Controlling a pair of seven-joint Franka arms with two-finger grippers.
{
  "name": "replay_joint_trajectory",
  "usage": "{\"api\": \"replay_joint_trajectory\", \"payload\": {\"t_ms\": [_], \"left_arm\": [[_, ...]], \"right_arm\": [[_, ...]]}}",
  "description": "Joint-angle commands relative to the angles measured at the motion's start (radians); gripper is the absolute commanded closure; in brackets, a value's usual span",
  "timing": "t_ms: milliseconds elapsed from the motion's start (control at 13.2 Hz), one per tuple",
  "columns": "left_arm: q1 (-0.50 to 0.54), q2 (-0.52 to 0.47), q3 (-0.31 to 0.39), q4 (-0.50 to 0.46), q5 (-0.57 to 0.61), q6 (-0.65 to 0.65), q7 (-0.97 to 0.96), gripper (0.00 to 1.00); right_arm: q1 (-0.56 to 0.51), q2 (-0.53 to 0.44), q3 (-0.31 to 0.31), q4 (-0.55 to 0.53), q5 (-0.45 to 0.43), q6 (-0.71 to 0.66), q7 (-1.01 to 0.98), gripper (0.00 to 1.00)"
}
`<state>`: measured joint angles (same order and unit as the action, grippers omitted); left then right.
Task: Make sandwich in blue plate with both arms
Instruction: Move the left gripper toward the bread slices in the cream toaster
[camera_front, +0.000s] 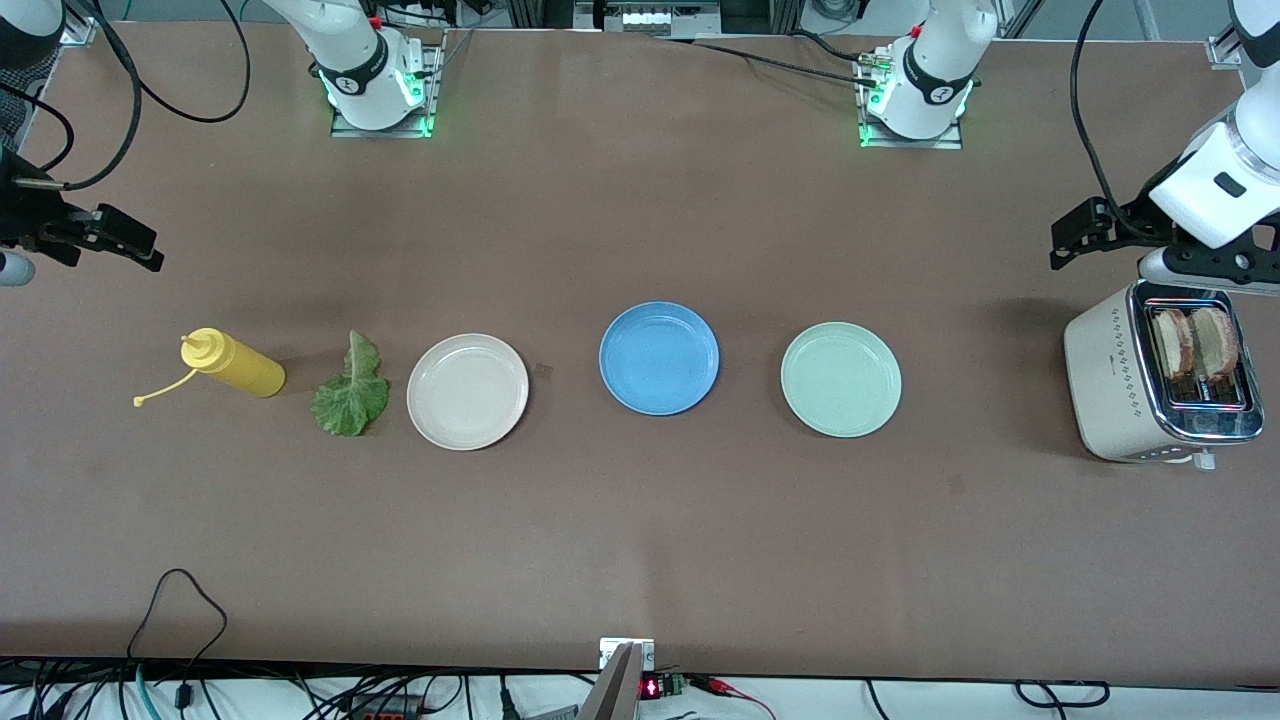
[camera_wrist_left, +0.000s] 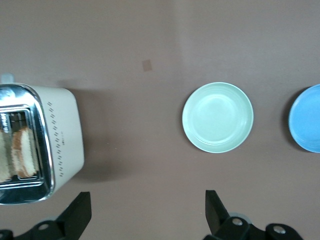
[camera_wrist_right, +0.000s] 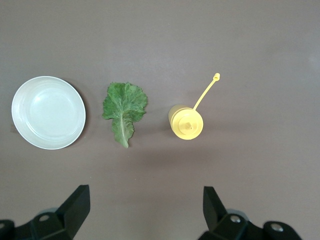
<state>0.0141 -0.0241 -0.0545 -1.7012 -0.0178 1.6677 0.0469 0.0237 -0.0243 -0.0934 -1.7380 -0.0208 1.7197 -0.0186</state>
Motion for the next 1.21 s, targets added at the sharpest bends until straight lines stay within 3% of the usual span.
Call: {"api": "replay_joint_trajectory", "payload": {"t_ms": [0,454,984,1135], "left_arm": [[-0.006,-0.020,0.013,-0.008,-0.018,-0.034,0.025,0.00],[-0.005,-0.011,0.015,-0.008,-0.011,-0.042,0.011,0.00],[-0.003,0.032,0.019,-0.008,-0.004,-0.172,0.021,0.00],[0.010,0.045,0.027,-0.005,0.065,-0.175,0.024,0.00]], "right_arm": [[-0.002,-0.006,0.000,0.009,-0.001,0.000,-0.012,0.00],[-0.004,-0.005,-0.002,0.011,-0.002,0.001,-0.014,0.00],[-0.005,0.000,-0.002,0.009,-0.011,0.027,-0.014,0.00],[-0.005,0.000,-0.002,0.011,-0.011,0.031,-0.014,0.00]]}}
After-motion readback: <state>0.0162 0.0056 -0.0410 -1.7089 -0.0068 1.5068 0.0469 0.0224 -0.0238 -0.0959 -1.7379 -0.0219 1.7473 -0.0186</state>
